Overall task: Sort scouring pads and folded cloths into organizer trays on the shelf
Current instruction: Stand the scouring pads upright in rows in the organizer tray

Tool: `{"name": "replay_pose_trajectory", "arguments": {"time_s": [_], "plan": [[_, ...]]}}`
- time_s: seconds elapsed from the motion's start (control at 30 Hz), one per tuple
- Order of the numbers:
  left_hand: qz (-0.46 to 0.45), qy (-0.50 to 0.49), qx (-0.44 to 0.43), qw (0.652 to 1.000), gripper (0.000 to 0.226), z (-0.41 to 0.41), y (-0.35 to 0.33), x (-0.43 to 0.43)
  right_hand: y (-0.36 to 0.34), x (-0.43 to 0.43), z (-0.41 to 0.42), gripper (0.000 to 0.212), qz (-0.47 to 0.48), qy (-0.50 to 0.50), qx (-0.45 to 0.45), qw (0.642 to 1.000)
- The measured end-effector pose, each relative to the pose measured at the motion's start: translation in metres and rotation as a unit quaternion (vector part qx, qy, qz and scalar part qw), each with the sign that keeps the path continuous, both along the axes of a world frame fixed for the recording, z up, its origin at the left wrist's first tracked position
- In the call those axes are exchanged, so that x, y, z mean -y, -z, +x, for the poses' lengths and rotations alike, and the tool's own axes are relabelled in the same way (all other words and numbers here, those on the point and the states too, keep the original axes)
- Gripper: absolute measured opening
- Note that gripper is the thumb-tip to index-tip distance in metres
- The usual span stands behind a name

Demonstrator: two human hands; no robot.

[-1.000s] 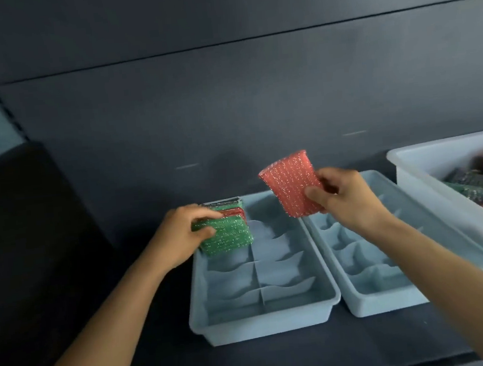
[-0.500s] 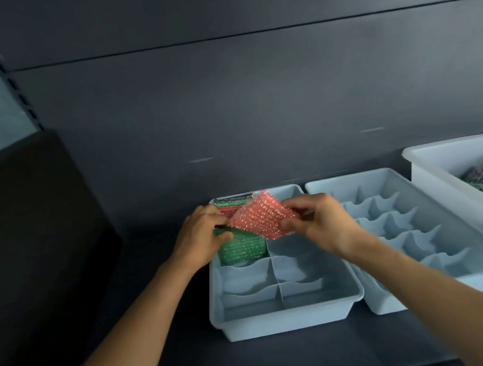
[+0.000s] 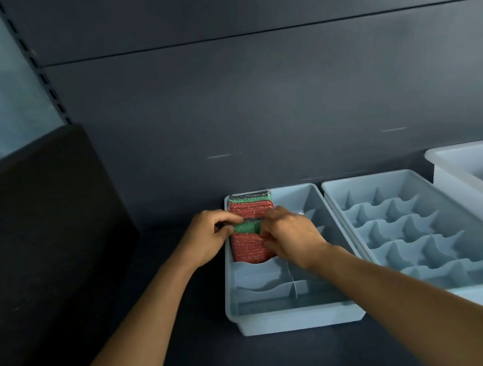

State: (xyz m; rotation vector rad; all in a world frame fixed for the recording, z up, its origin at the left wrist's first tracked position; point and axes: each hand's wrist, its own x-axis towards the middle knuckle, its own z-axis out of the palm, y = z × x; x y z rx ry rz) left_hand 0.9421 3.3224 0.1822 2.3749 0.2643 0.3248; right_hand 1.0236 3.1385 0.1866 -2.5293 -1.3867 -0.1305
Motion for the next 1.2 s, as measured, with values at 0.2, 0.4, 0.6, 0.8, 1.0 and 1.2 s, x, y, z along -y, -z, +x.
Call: {"name": "replay_pose_trajectory", "arguments": {"time_s": [0.2,0.4,0.6,0.8,1.0,1.2], "plan": [[0.013,-0.048,0.058,0.997,0.032,-0.003,-0.014,0.029,-0.018,0.034,0.006,0.05,0.048,0.01,-0.074,0.996],[-0.017,0.036,0.13,0.991,0.028,0.042,-0.042,0.121,-0.037,0.143,0.029,0.027,0.167,0.108,-0.086,0.976],[-0.05,0.188,0.123,0.973,0.025,0.105,-0.055,0.255,-0.049,0.278,0.067,0.018,0.234,0.235,-0.074,0.941],[-0.065,0.275,0.057,0.958,0.028,0.17,-0.051,0.373,-0.054,0.404,0.115,0.02,0.177,0.364,-0.065,0.912],[0.152,0.25,-0.082,0.953,0.048,0.226,-0.046,0.443,-0.042,0.458,0.155,0.072,-0.071,0.432,-0.148,0.887],[0.301,0.247,-0.18,0.903,0.053,0.245,-0.037,0.462,-0.041,0.456,0.158,0.035,-0.066,0.448,-0.084,0.888]]}}
